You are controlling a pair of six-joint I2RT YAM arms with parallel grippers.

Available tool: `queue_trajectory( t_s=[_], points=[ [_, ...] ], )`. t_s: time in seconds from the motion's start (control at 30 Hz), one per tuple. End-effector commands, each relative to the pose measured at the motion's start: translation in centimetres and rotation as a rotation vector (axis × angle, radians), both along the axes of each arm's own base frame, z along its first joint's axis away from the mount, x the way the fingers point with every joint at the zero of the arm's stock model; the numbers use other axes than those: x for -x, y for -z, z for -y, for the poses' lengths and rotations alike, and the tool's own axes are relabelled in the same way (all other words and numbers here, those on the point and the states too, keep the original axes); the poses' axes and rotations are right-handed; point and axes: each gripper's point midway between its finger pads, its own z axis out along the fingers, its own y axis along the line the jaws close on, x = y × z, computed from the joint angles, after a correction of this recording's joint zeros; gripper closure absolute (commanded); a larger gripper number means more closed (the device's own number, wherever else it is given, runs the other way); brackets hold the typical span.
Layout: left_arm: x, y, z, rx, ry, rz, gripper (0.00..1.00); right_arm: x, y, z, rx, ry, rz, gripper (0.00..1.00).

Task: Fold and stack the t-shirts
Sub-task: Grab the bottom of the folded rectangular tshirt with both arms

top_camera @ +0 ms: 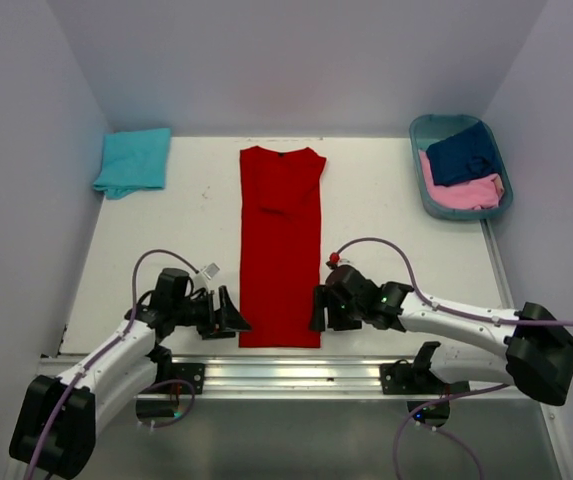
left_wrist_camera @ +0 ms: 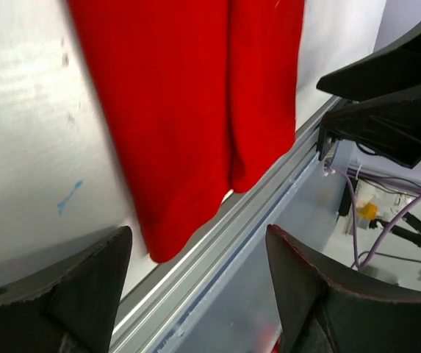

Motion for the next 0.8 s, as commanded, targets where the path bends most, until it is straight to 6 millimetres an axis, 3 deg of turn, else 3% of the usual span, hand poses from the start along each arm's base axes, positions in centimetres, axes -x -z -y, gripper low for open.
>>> queue_trajectory(
  t_s=[0.0, 0.17, 0.37, 0.43, 0.5, 0.57, 0.67, 0.77],
  points=[
    [3.1, 1.7, -0.2, -0.011, 0.015, -0.144, 0.26, 0.8, 1.3, -0.4, -0.011, 0.062, -0.06, 0.36],
    [4.4, 2.9, -0.6, -0.062, 0.033, -0.197, 0.32, 0.8, 2.3, -1.3, -0.004, 0.068, -0.075, 0.47],
    [4.5, 4.3, -1.0, -0.127, 0.031, -0.224, 0.37, 1.0, 3.6, -1.7, 0.004, 0.082, -0.104, 0.61],
    [4.4, 4.7, -1.0, -0.137, 0.032, -0.214, 0.42, 1.9, 3.9, -1.9, -0.002, 0.069, -0.13, 0.64],
    [4.7, 5.3, -1.1, -0.15, 0.04, -0.235, 0.5, 2.5, 4.0, -1.9, -0.005, 0.074, -0.154, 0.76],
    [4.9, 5.7, -1.2, -0.166, 0.046, -0.25, 0.57, 3.2, 4.1, -1.6, 0.004, 0.08, -0.17, 0.8],
    [4.7, 5.7, -1.2, -0.169, 0.047, -0.245, 0.67, 4.3, 3.7, -1.0, 0.023, 0.077, -0.182, 0.79],
    [4.6, 5.7, -1.3, -0.18, 0.04, -0.242, 0.63, 5.0, 3.1, -0.1, 0.045, 0.073, -0.19, 0.5]
  ],
)
